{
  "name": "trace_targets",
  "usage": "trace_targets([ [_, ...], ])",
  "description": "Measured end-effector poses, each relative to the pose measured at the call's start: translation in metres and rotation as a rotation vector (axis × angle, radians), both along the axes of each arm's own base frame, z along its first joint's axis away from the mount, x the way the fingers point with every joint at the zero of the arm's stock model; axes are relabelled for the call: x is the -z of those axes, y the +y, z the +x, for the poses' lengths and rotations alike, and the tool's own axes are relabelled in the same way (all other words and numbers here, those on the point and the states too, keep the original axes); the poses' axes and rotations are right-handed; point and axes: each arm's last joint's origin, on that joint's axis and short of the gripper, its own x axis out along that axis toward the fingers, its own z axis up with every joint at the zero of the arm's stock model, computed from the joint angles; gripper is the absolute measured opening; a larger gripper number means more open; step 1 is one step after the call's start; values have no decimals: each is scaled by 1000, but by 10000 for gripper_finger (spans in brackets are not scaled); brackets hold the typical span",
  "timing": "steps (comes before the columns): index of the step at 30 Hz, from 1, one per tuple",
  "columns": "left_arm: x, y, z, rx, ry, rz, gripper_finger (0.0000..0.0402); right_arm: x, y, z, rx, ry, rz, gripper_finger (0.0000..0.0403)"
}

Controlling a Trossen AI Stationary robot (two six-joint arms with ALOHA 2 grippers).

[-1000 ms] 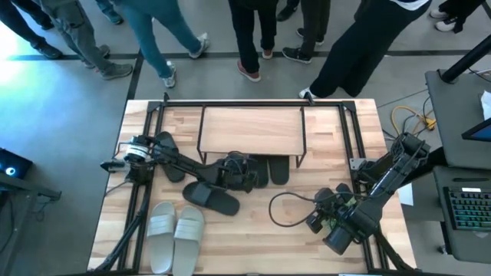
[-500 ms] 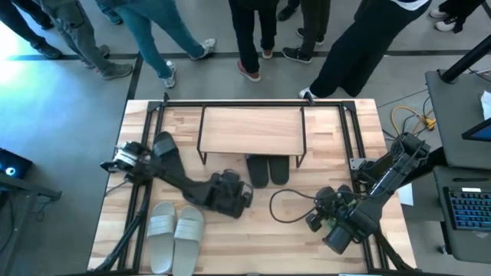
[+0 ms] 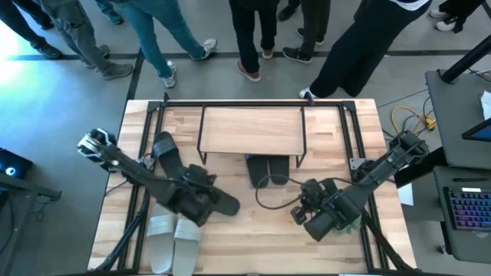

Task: Pick and place slides into the shelf
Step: Adjust the shelf

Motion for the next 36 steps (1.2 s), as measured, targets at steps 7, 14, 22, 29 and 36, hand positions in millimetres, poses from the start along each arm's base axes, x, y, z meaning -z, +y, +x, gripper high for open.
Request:
trace_targets([
  [7,-42,26,-41,-43,-86,128,0,-6,-16,-18,249,-7,-54,8],
  [14,-59,71,-73,-150,-94,121,0,-23,-33,-26,302,-76,-81,8],
  [22,-38,99,-104,-216,-79,0,27,-34,-48,-28,286,-74,-79,45],
  [29,-27,117,-106,-242,-98,-37,141,-37,-58,-27,322,-74,-63,122],
  [36,-35,142,-81,-27,-94,-123,220,-37,-62,-24,343,-70,-56,173],
])
